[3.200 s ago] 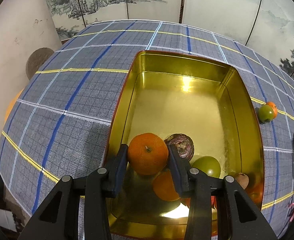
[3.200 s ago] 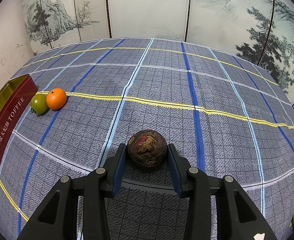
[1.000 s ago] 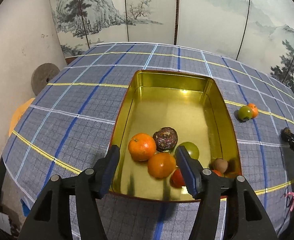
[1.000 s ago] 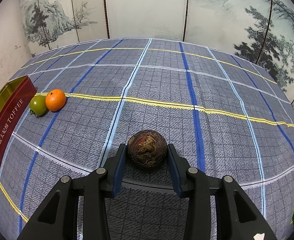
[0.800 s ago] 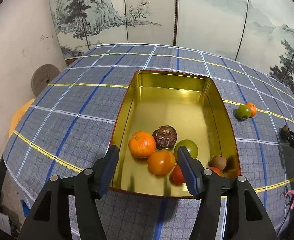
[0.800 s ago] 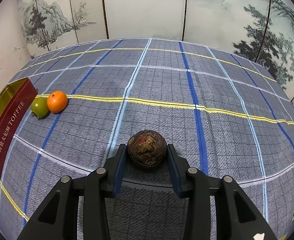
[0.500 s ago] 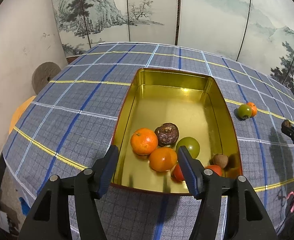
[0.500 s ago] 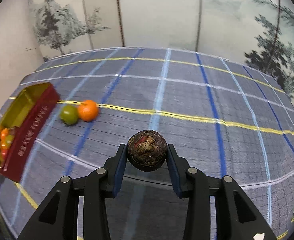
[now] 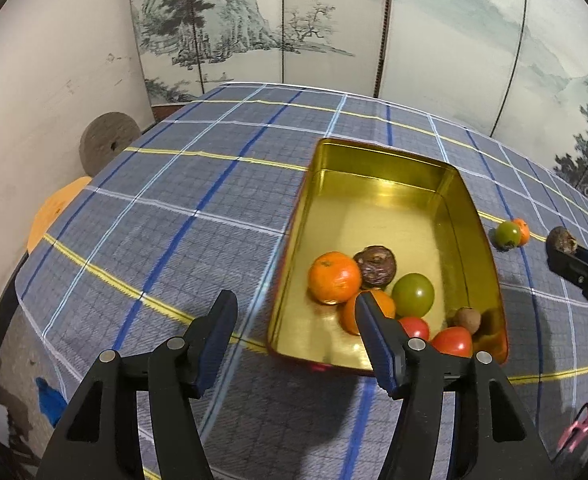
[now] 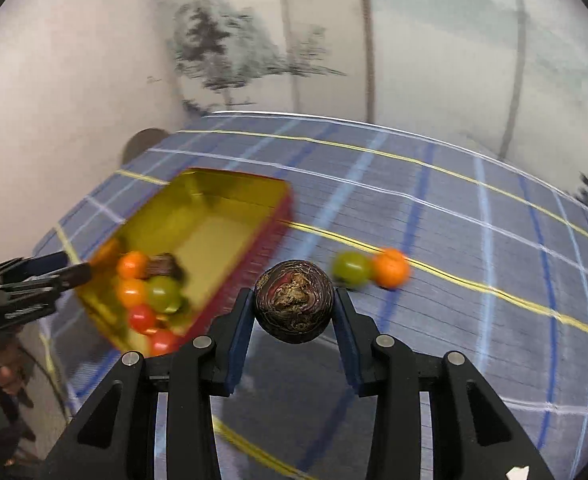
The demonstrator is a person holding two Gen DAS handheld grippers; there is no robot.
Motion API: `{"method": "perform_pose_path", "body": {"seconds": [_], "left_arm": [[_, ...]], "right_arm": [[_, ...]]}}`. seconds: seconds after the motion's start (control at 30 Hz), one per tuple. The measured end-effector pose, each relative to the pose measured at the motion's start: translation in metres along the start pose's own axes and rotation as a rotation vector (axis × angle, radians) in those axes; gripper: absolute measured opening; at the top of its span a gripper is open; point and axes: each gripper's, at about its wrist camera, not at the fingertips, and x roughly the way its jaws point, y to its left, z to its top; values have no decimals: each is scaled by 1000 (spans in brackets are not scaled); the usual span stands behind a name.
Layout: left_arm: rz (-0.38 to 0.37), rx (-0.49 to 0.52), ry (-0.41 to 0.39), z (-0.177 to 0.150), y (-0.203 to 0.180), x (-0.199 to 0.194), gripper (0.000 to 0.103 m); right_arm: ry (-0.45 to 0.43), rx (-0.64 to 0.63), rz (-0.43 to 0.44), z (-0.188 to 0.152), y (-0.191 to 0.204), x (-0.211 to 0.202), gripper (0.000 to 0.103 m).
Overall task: Organize fruits
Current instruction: 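Carry the dark brown round fruit into the gold tin and open the right gripper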
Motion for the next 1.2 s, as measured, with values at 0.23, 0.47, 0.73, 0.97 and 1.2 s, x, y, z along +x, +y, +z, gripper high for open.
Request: {"method": "perform_pose_path", "body": {"seconds": [0.23,0.47,0.73,0.97,1.2], "left_arm": [[27,-25,11,-5,17,0,62],[40,-46,29,-10,30,4,62],[41,-56,36,-10,36,7,62],[39,-55,34,-10,38,7,62],[37,-54,38,-10,37,7,62]], "right_arm": [[34,-96,88,6,57,21,37],[87,-163,102,1,88,44,37],[115,-174,99,-3,95,57,37],[132,-183,94,-5,99,64,37],[143,-198,87,-9,102,68,38]]}}
